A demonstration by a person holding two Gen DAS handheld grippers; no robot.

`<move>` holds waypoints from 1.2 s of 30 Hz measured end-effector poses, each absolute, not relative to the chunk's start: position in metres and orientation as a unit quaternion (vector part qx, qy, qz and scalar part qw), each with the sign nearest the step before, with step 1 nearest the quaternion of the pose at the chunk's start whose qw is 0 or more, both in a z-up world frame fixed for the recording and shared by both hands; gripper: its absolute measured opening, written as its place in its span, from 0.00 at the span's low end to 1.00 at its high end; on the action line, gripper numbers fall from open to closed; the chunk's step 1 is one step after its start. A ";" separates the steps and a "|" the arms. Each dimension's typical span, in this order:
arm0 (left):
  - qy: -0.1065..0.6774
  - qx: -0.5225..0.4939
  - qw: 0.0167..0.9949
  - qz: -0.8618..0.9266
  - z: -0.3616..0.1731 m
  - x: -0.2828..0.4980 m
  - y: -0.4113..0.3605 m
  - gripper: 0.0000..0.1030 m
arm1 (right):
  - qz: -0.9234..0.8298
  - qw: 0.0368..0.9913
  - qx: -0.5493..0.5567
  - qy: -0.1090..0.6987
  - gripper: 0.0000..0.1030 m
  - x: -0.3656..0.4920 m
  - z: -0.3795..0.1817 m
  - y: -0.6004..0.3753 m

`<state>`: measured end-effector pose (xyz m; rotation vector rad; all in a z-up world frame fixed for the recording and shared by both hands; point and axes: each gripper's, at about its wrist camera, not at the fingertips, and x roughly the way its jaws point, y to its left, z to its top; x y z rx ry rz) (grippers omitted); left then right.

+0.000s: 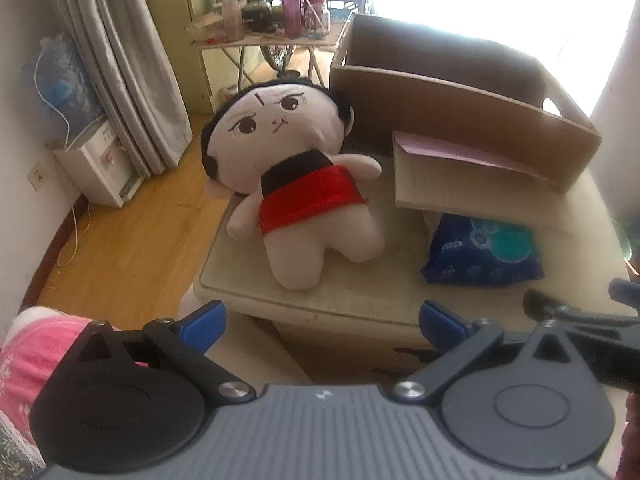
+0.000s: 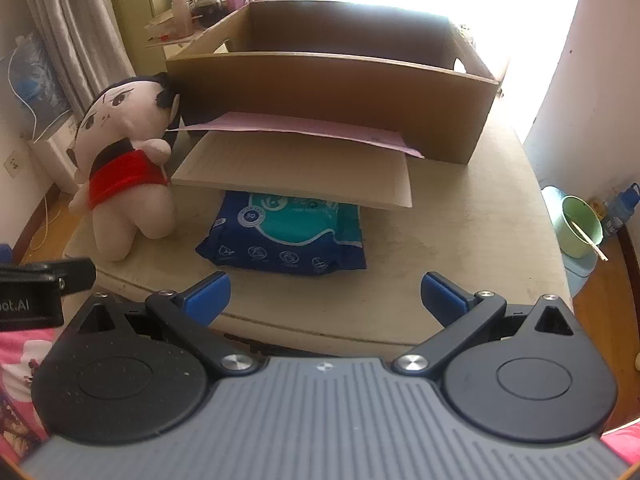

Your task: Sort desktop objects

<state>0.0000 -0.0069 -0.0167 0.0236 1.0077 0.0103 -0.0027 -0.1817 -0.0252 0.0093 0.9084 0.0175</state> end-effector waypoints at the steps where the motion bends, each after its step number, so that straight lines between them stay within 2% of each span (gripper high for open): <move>1: 0.484 0.011 0.875 0.004 -0.017 0.000 -0.008 1.00 | 0.007 0.899 0.005 0.438 0.99 -0.003 -0.025 -0.183; 36: 0.511 0.024 0.859 -0.005 -0.027 0.005 -0.008 1.00 | 0.016 0.897 -0.008 0.442 0.99 -0.002 -0.027 -0.175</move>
